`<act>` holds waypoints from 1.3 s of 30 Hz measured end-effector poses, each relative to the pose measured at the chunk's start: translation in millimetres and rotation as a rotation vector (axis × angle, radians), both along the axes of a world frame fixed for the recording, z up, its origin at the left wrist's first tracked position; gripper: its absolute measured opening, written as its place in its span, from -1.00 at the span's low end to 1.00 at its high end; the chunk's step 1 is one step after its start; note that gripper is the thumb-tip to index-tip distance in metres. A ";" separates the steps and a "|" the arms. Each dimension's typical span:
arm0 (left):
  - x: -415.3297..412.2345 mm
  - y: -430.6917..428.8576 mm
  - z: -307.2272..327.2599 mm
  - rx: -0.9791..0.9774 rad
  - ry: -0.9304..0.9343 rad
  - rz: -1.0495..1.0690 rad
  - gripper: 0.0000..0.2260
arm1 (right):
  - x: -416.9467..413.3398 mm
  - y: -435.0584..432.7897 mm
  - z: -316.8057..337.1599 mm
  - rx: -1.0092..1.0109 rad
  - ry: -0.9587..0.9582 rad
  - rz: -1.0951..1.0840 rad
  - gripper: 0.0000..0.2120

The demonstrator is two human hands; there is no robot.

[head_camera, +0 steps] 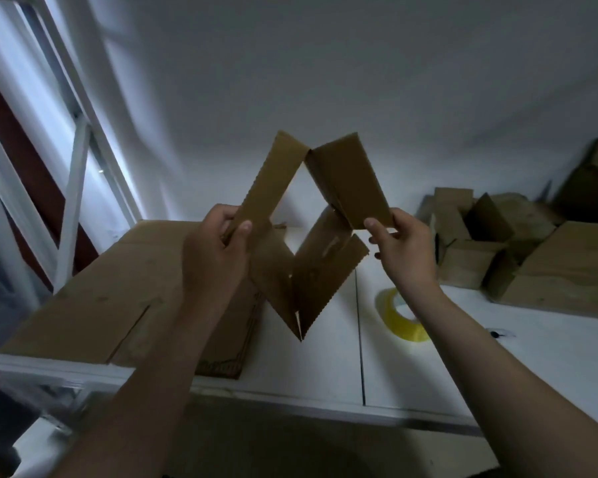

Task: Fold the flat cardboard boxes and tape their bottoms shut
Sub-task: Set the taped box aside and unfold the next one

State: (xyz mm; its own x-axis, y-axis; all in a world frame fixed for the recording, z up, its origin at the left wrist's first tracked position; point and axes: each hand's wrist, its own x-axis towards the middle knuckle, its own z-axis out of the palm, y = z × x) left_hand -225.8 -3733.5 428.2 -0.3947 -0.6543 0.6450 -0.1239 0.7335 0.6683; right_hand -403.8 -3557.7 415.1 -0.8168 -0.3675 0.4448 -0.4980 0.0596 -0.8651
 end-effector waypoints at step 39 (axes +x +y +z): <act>1.4 -44.8 -22.1 -0.082 -0.437 -0.061 -0.59 | -8.3 -4.5 -31.8 0.445 0.138 0.376 -0.15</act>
